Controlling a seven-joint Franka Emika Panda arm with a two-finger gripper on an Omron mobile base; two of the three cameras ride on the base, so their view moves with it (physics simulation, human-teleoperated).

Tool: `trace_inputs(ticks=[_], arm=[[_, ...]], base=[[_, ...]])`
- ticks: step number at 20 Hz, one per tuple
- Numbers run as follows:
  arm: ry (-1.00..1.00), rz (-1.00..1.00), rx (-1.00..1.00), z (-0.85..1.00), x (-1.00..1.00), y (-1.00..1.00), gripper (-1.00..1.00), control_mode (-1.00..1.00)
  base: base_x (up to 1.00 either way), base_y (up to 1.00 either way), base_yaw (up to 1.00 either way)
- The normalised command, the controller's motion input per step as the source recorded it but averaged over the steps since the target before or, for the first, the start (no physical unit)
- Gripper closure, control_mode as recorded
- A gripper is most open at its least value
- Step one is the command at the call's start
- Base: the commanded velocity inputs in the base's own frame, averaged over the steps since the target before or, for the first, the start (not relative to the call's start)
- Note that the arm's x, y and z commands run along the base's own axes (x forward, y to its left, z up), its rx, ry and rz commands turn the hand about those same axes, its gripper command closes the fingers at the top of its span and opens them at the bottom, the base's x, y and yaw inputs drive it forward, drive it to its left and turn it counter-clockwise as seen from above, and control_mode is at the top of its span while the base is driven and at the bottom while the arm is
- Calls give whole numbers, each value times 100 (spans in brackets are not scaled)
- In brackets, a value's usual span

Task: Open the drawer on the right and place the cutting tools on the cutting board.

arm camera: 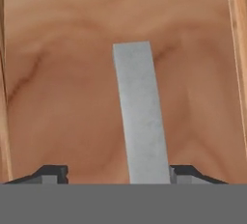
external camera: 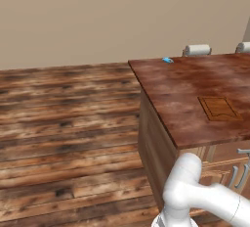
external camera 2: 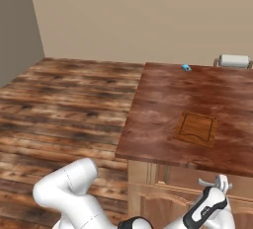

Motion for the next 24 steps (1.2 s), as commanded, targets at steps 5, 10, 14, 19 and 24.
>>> trace_inputs(ticks=[5, 10, 14, 19, 24], arm=[[-8, 0, 0, -8, 5, 0, 100, -100], [-13, 0, 0, 0, -4, 0, 100, -100], [-17, 0, 0, 0, -29, 0, 100, -100], [-19, 0, 0, 4, -49, -6, 100, -100], [-15, -1, -2, 9, -75, -24, 100, -100]], base=[[0, 0, 0], [0, 0, 0], [0, 0, 0], [0, 0, 0], [0, 0, 0]])
